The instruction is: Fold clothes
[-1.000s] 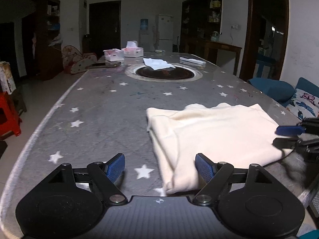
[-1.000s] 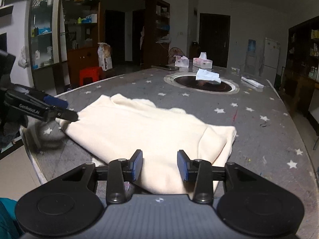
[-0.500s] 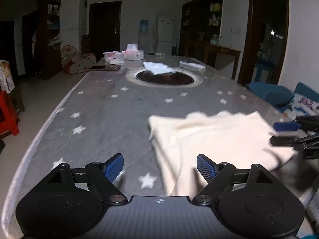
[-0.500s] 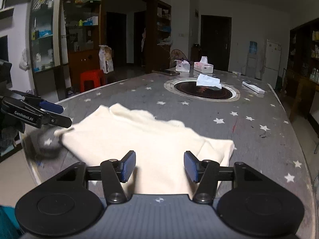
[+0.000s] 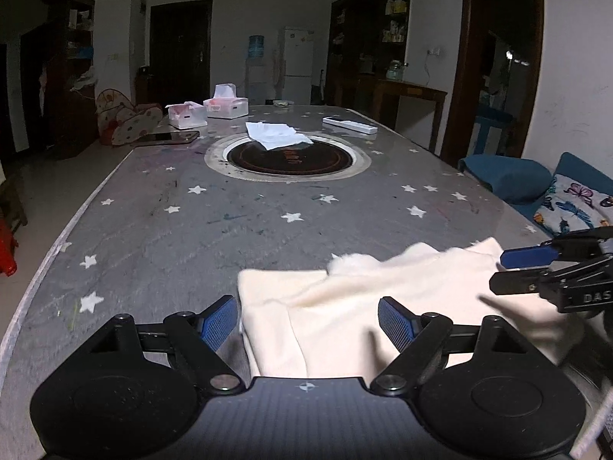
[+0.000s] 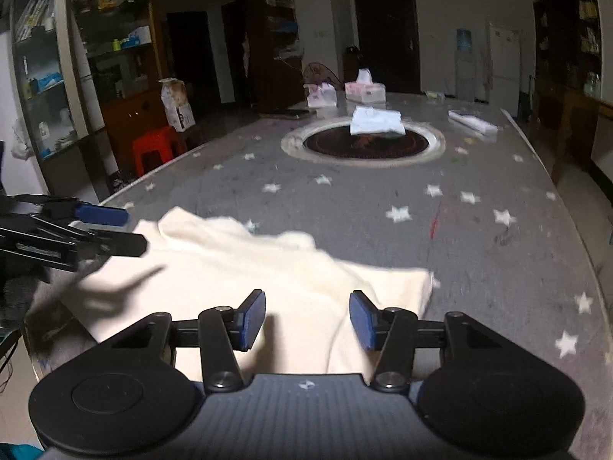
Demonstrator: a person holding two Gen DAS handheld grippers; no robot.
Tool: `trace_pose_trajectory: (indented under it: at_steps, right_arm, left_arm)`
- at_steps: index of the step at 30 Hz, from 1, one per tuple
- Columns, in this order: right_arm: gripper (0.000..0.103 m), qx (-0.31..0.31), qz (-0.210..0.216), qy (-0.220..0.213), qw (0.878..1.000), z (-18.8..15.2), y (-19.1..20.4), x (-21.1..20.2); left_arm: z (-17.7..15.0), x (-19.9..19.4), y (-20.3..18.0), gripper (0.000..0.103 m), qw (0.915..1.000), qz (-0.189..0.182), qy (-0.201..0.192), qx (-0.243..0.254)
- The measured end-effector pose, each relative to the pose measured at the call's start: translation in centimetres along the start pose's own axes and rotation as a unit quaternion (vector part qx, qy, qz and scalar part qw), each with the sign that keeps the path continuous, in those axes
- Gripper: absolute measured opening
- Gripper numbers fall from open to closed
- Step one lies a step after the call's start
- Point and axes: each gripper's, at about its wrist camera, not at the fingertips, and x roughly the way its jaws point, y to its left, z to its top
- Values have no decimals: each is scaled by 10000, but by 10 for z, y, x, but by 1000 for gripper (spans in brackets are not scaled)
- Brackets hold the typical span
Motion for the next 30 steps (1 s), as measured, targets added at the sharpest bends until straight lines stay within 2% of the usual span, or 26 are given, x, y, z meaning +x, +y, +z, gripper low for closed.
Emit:
trace_pose_trajectory:
  at_steps: [6, 8, 12, 19, 28, 30]
  right_arm:
    - [47, 69, 287, 114, 9995, 17, 4, 32]
    - [47, 121, 256, 284, 9992, 16, 4, 43]
    - [46, 176, 231, 335, 9990, 14, 1, 48]
    - [49, 54, 129, 376, 9992, 15, 8, 49]
    - [59, -61, 71, 327, 9994, 15, 15, 45]
    - [69, -74, 90, 263, 9996, 14, 18, 41]
  left_arm:
    - [7, 25, 3, 82, 9997, 156, 201, -24]
    - [6, 33, 5, 82, 9993, 223, 288, -26]
    - [5, 45, 13, 84, 9983, 348, 438, -158]
    - [8, 49, 20, 84, 9976, 498, 403, -275]
    - [10, 26, 19, 83, 9983, 110, 311, -479]
    - [7, 22, 19, 87, 9980, 20, 309, -547]
